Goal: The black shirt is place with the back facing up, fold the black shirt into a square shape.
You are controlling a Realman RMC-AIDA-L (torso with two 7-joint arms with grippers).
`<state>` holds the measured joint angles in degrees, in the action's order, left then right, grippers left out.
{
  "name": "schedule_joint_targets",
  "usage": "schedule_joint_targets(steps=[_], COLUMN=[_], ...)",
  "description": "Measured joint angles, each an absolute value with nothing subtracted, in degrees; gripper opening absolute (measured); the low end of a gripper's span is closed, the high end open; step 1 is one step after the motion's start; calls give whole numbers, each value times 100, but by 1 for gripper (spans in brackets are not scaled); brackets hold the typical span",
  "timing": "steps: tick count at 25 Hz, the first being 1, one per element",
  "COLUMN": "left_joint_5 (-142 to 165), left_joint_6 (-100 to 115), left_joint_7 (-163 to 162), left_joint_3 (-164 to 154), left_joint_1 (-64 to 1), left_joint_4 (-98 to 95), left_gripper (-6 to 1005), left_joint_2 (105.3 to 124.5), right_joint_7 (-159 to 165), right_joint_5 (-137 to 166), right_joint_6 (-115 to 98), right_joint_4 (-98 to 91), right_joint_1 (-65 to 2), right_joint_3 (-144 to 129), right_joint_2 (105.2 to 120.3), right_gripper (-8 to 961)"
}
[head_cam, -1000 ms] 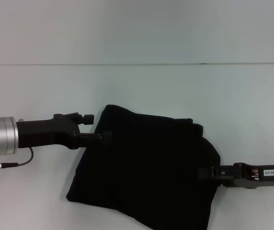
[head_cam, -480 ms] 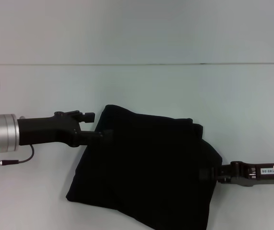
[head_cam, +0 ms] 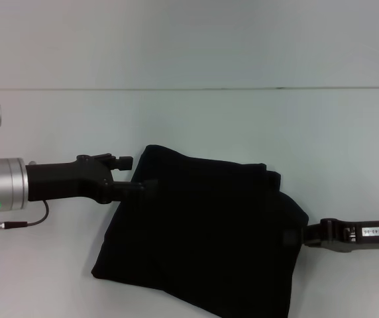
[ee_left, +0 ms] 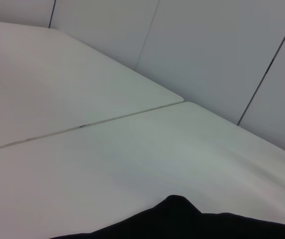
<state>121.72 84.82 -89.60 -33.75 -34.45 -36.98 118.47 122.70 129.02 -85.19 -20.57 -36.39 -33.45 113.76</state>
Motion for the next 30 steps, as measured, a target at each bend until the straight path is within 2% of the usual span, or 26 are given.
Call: schedule_joint_targets(steps=[2, 21, 30], left_joint_5=[12173, 12136, 12126], left_joint_6=[8481, 8487, 8483], left_joint_7=[-8963, -9101, -9112], left_joint_3=[-3375, -3331, -3331], left_joint_1=[-3445, -3465, -3504], left_joint_4=[-3694, -3731, -3736], left_gripper=[950, 949, 950], left_joint_2=[11847, 11828, 11821], right_joint_7=[12269, 12310, 12311], right_joint_5=[12902, 12777, 12679], right_joint_6=[-8518, -8538, -8528], right_joint_4=[-2057, -2424, -2597], right_joint_1=[-3673, -4100, -4412], right_joint_3=[-3343, -3261, -3292], right_joint_2=[11375, 11408, 11355], right_gripper=[30, 31, 31])
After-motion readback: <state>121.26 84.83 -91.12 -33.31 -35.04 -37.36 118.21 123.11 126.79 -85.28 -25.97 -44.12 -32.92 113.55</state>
